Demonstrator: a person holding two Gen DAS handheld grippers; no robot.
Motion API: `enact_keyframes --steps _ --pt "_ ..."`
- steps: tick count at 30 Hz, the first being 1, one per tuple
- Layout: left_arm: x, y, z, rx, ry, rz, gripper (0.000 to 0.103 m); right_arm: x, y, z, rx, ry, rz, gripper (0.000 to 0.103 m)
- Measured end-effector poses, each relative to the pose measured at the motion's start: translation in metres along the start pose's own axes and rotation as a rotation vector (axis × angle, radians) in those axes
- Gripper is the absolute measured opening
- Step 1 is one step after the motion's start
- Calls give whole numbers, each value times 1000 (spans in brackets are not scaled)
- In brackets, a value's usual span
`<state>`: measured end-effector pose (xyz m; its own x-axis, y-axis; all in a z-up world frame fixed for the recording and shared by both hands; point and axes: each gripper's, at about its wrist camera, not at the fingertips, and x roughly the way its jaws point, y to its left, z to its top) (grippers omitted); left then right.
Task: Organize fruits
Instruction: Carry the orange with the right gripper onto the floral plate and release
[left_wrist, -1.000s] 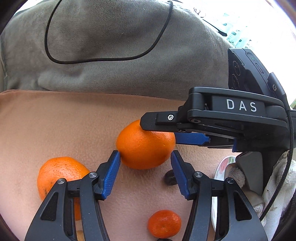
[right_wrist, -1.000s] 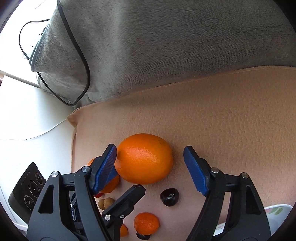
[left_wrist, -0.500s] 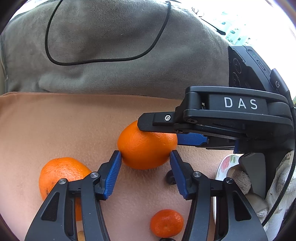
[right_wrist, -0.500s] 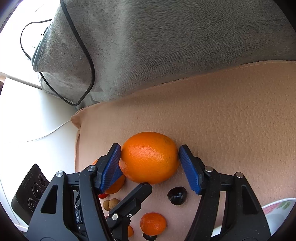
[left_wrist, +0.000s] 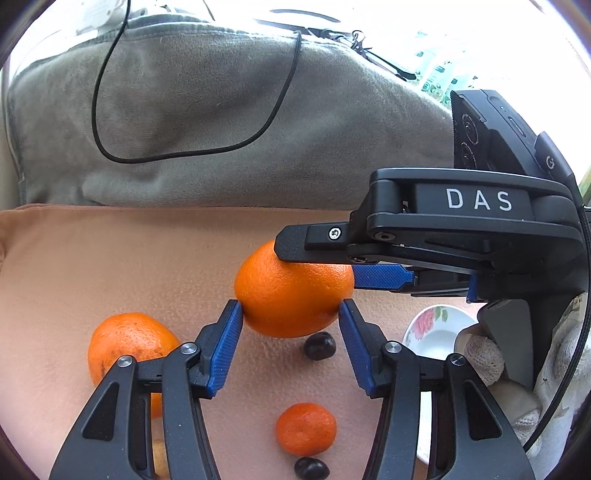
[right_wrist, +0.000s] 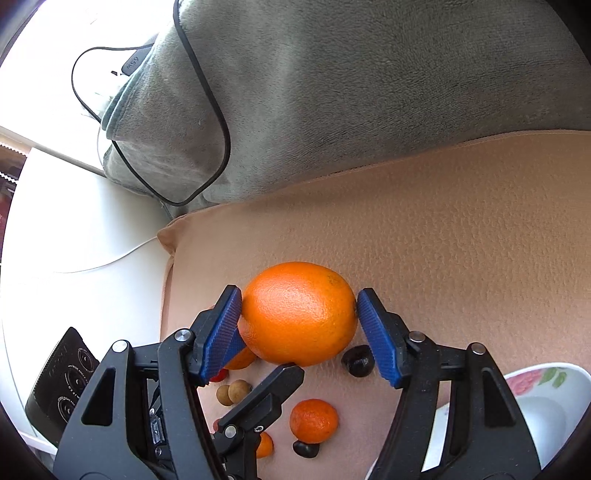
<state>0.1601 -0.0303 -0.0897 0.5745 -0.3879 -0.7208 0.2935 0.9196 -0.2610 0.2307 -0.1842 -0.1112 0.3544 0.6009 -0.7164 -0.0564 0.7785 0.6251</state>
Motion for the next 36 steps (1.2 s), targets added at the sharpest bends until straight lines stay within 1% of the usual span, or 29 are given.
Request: enact_keyframes --steps 5,14,15,16,18,19,22,31,36 --pt "-17 -7 -10 19 -25 -10 53 -20 1 -14 -2 -24 7 68" --pt "-48 -28 -36 66 -57 -39 53 -61 -6 -51 -3 -78 13 68" --pt "-51 -36 -39 71 -57 -44 53 -65 -7 -55 -2 -82 12 68" --pt "-53 -39 -43 75 -56 -51 53 -69 -10 -60 1 -85 12 68" --pt "-58 -57 -50 83 -54 -62 53 -73 -13 -70 10 -89 11 68" --pt "-54 -68 -47 86 -51 -68 53 -77 -15 -75 12 -93 9 68" --pt "-55 -80 -53 97 -43 -90 53 -88 -24 -88 20 -102 6 68" --pt "-59 -105 -75 134 -14 -134 53 -110 -48 -122 62 -125 2 68" --pt "-53 -112 -81 146 17 -150 53 -111 -61 -133 105 -122 2 68"
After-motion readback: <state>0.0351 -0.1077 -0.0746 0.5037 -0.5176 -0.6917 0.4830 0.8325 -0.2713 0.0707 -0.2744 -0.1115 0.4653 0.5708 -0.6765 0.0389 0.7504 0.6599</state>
